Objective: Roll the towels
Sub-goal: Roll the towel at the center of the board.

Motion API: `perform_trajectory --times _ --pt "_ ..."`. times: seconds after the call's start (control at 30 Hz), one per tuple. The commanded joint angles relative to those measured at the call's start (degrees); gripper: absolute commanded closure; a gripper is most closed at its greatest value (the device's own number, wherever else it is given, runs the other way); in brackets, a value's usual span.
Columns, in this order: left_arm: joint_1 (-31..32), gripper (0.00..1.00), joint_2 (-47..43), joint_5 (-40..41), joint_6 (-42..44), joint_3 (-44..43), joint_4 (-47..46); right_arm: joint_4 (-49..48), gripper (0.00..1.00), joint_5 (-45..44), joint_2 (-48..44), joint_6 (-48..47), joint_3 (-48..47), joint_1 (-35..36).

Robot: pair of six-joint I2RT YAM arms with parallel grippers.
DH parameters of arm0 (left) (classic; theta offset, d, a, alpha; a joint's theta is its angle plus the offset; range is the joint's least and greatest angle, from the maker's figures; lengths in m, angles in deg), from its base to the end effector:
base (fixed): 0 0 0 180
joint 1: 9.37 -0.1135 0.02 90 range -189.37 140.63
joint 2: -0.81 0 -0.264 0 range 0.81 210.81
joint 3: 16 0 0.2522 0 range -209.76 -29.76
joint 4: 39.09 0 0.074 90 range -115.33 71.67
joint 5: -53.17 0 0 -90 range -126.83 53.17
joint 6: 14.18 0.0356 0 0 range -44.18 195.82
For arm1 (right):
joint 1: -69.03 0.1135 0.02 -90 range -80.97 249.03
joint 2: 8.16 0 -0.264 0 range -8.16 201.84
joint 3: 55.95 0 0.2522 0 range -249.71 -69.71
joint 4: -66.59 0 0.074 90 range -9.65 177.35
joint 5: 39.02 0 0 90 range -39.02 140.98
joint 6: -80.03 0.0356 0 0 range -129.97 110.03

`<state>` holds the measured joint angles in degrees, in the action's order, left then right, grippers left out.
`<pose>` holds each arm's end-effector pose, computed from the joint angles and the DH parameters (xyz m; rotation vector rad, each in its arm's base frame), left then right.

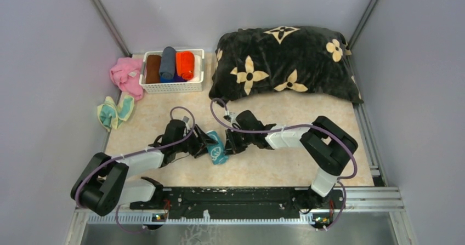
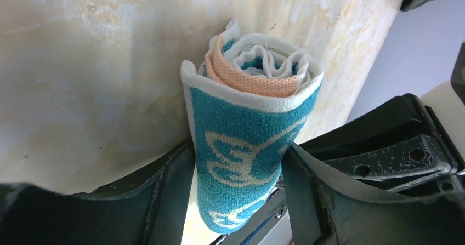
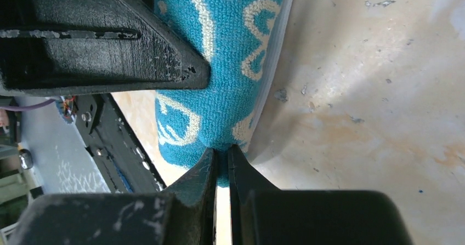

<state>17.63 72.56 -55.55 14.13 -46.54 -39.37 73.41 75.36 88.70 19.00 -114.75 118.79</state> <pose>0.1805 -0.1048 0.1275 -0.5710 2.4651 -1.1025 0.1991 0.2580 0.1450 -0.6906 2.4862 1.1064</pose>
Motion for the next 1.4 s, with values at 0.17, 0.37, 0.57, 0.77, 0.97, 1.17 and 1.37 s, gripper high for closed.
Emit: perform_trajectory --times 0.17,0.37,0.57,0.77,0.97,1.17,1.37 --pt "1.05 0.34 1.35 -1.11 -0.09 3.83 -4.68 -2.11 1.00 0.98 4.40 1.49 -1.77 0.82" --pt "2.77 0.34 4.09 -1.43 -0.07 3.78 -7.59 -2.99 1.00 1.75 6.58 2.15 -2.74 0.79" --pt "4.12 0.34 6.79 -0.90 -0.02 4.98 -9.67 -3.78 1.00 2.07 7.35 2.71 -3.62 0.71" --pt "5.13 0.42 10.61 0.45 0.91 4.51 -9.83 -3.70 1.00 1.98 7.35 2.79 -4.09 0.48" --pt "5.41 0.67 12.61 2.15 2.40 2.26 -7.04 -2.62 0.95 1.04 4.07 1.59 -3.54 0.30" --pt "1.54 0.80 7.70 5.91 8.23 -2.12 0.21 4.38 0.77 -1.56 -6.28 -2.14 -1.98 -1.00" --pt "-9.13 0.85 2.00 3.06 16.29 -7.90 5.82 11.40 0.58 -3.74 -18.75 -6.40 0.71 -5.50"
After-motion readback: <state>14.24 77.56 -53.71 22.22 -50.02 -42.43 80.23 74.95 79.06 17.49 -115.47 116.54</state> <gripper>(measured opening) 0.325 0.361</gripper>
